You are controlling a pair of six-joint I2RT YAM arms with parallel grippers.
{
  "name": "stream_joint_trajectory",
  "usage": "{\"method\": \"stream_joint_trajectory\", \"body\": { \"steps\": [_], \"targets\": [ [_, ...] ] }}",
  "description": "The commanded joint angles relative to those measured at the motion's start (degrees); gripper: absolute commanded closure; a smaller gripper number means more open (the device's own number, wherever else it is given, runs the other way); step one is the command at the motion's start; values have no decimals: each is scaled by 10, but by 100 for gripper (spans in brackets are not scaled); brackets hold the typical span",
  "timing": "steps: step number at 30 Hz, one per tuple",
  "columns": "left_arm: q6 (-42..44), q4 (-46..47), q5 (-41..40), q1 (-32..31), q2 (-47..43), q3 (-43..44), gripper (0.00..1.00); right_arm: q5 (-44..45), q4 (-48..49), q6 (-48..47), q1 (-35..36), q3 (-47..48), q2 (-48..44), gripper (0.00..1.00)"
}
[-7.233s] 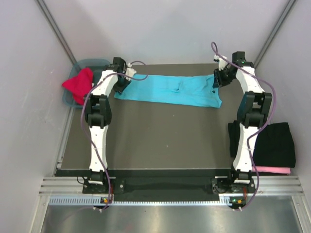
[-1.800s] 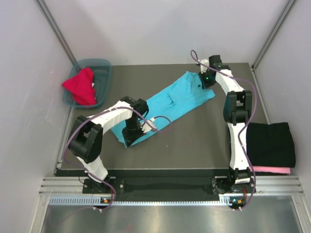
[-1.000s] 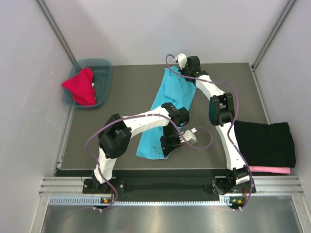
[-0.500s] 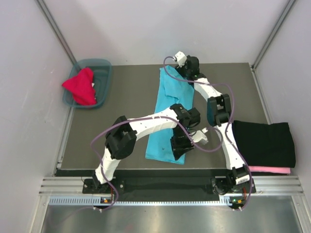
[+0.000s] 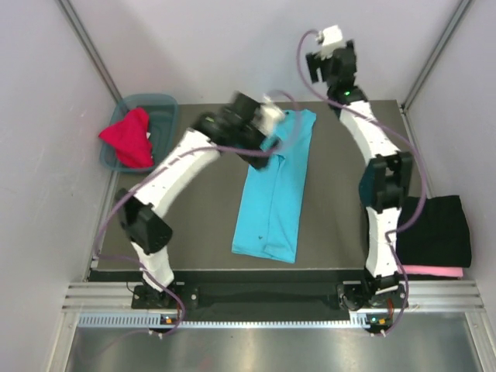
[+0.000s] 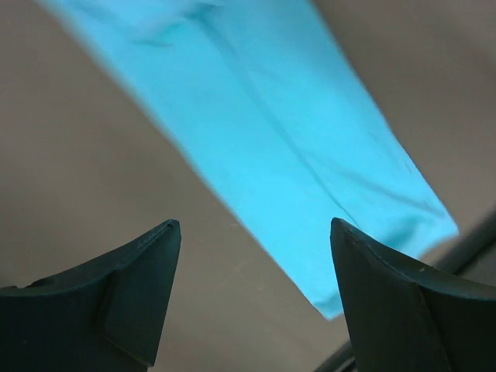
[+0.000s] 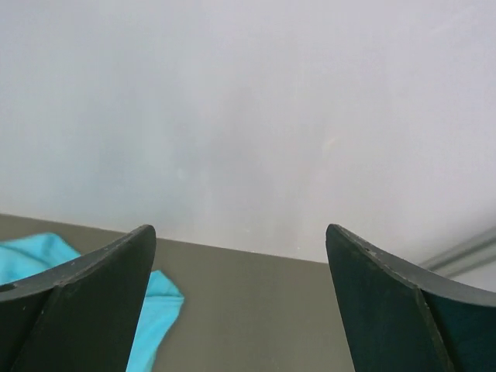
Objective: Fold and stack the t-shirts
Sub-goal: Fold the tshirt
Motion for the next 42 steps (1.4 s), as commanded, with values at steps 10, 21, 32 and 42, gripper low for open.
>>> {"method": "stream_joint_trajectory", "body": {
  "steps": [10,21,32,42],
  "targets": [
    [-290,98,225,202,-136,-277,37,-422,-302,374,-36,-485,-393,21],
    [-394,211,286,234,-176,-552,36,-509,-314,451,72,-832,-550,24],
    [-444,277,291,228,-193,-700,37,-448,-256,549,114,-934,-520,30],
    [-476,332,289,205,-197,-749,40,-413,-210,612,182,-940,-483,37]
  ]
}}
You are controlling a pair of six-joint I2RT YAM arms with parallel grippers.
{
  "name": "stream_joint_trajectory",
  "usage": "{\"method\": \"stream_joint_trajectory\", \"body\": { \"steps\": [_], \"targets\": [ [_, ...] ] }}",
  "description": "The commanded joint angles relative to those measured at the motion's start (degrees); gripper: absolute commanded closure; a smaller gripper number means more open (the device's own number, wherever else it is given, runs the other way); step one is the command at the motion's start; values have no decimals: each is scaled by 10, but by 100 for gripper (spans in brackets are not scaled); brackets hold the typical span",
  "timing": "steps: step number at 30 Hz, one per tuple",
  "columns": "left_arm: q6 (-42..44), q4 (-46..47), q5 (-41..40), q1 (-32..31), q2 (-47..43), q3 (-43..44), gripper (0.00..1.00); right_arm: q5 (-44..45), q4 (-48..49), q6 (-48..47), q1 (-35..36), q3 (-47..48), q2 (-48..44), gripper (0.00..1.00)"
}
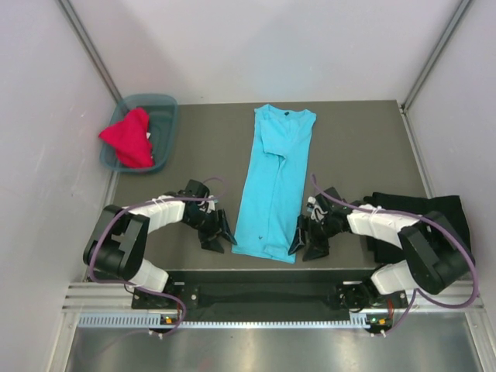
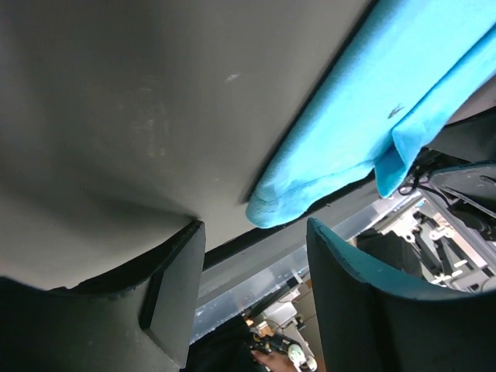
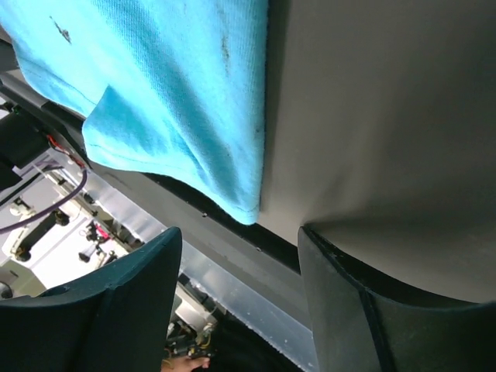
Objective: Fold and stack the t-shirts
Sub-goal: Fold the tshirt
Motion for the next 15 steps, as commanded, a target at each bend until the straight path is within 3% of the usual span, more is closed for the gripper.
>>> {"method": "stream_joint_trajectory", "body": {
  "steps": [1,15],
  "targets": [
    [-19,62,2,-10,-7,-19,40,64,21,13,18,2,20,38],
    [-23,92,-9,-17,8,-27,49,98,21,31,53,24,67,44]
  ]
}}
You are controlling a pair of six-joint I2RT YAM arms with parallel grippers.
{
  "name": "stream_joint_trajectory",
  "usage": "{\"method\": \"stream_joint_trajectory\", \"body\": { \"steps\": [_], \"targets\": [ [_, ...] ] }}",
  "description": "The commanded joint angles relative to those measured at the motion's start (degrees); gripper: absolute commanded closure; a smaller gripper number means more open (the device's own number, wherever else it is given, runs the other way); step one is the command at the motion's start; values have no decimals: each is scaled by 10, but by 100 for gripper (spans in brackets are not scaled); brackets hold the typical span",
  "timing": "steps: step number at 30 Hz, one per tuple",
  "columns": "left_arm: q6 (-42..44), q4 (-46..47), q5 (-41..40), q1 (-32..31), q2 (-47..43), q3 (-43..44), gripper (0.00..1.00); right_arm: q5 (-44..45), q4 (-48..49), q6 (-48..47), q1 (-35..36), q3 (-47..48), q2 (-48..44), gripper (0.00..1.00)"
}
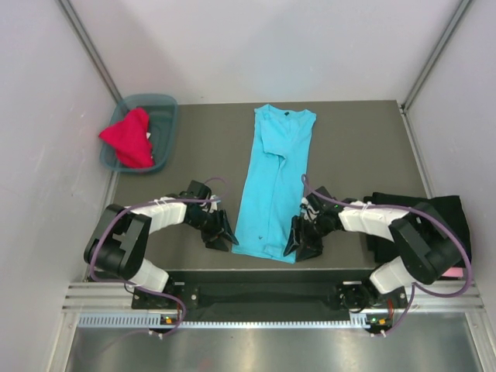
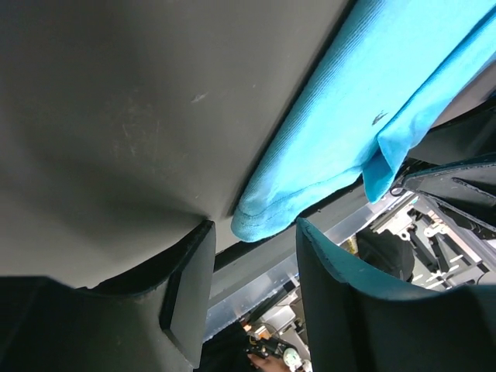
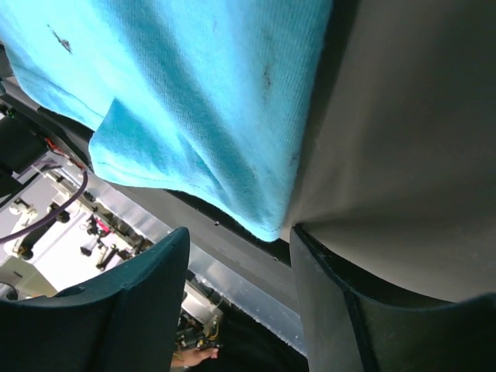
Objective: Fold and stack the t-shirts
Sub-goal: Fold the tshirt
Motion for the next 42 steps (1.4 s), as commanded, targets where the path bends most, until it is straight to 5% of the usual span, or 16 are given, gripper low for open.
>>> {"method": "stream_joint_trajectory", "body": {
  "steps": [1,14,17,18,22,33,42],
  "targets": [
    [-1,40,-25,-3,6,-12,49,91,12,-6,9,-9,21,44],
    [-4,60,-12,-3,23,-13,64,60,56,-5,9,-7,47,61],
    [-4,62,-8,-5,24,-12,72,57,62,-5,9,-11,45,64],
    [-4,63,-5,-5,25,-12,82,54,67,-5,9,-11,43,66],
    [3,55,-5,-4,21,0,100,53,62,-18,2,-7,27,100],
    [61,-13,-3,3,-8,138,100,64,-13,-103,-34,48,-72,100],
    [62,17,-31,12,62,245,100,82,-16,-156,-131,121,-61,100]
  ]
}}
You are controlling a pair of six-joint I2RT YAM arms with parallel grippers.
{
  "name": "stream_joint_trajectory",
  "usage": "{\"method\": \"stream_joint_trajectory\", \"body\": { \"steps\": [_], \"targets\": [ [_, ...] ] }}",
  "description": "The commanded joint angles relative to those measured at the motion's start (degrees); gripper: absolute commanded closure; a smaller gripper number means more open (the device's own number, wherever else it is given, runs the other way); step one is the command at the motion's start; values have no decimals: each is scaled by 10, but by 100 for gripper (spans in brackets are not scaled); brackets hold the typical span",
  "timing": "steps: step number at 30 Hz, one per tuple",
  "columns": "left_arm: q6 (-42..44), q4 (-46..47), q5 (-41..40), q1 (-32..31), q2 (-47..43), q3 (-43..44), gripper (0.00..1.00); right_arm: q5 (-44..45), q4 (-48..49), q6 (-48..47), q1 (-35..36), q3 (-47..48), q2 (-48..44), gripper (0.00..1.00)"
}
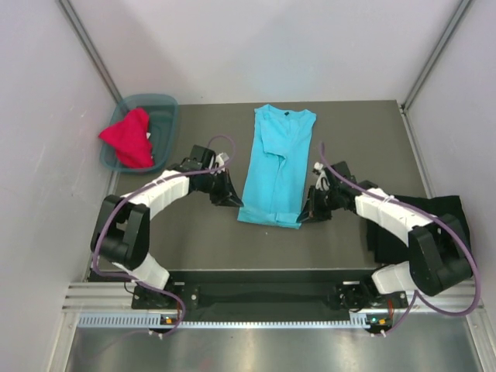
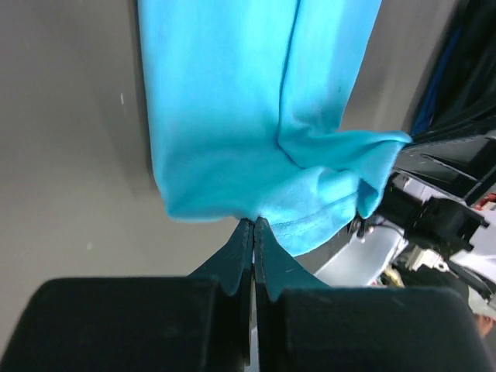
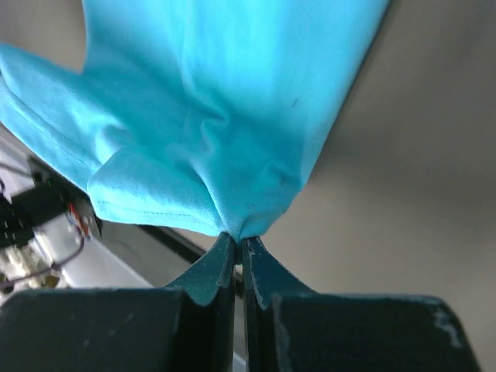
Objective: Fold and stack the t-shirts
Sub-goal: Fold the tshirt
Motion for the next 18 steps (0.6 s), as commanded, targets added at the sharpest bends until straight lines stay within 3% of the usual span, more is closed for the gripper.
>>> {"method": "stream_joint_trajectory", "body": {
  "steps": [1,10,18],
  "targets": [
    [10,27,-18,6,33,56,100,16,8,-37,-40,42,-2,100],
    [48,47,-40,12,169,234,100,7,77,-56,-111,95,66,100],
    [51,57,-67,17,226,289,100,1,87,-82,-131,211,178,100]
  ]
}}
